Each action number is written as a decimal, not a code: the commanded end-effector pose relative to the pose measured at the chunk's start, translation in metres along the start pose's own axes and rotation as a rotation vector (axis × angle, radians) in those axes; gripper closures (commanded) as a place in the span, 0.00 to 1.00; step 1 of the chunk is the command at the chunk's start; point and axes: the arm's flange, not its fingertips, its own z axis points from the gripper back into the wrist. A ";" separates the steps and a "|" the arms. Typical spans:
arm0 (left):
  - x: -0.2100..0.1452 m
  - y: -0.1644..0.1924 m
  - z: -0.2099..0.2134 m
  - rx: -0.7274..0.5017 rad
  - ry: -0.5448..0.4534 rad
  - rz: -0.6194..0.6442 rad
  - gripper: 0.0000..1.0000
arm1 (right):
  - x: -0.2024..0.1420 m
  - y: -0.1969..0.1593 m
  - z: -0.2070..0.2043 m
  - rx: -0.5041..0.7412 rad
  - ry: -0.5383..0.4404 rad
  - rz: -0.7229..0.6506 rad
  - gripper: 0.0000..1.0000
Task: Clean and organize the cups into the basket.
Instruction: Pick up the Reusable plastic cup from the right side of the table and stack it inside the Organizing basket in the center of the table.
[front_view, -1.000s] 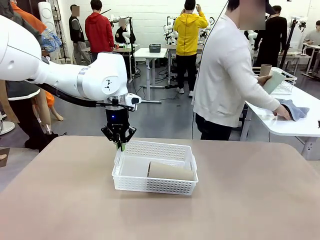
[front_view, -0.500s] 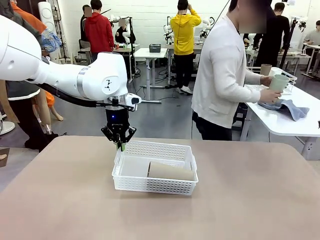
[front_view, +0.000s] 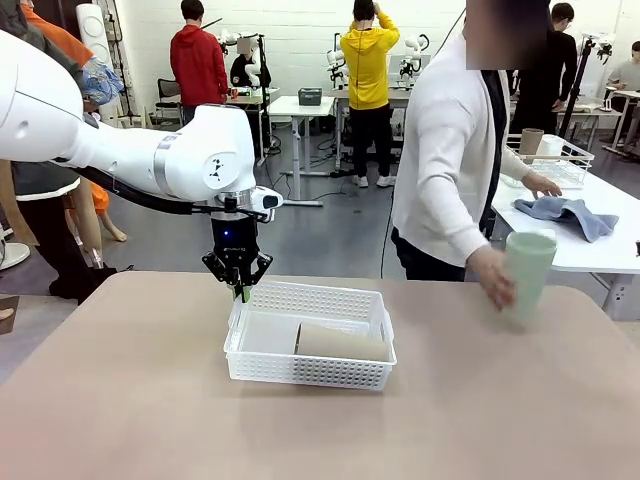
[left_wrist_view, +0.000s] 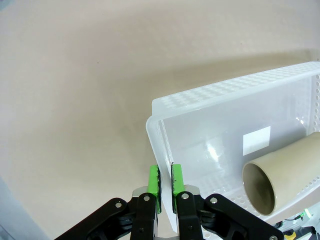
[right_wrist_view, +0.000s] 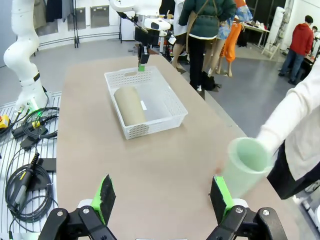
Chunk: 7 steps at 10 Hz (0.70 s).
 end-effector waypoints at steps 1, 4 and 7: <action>-0.001 0.000 0.001 -0.001 -0.002 0.001 1.00 | -0.001 0.004 -0.003 -0.011 -0.034 0.002 0.00; -0.001 0.000 0.001 -0.001 -0.002 0.001 1.00 | -0.001 0.004 -0.003 -0.011 -0.034 0.002 0.00; -0.001 0.000 0.001 -0.001 -0.002 0.001 1.00 | -0.001 0.004 -0.003 -0.011 -0.034 0.002 0.00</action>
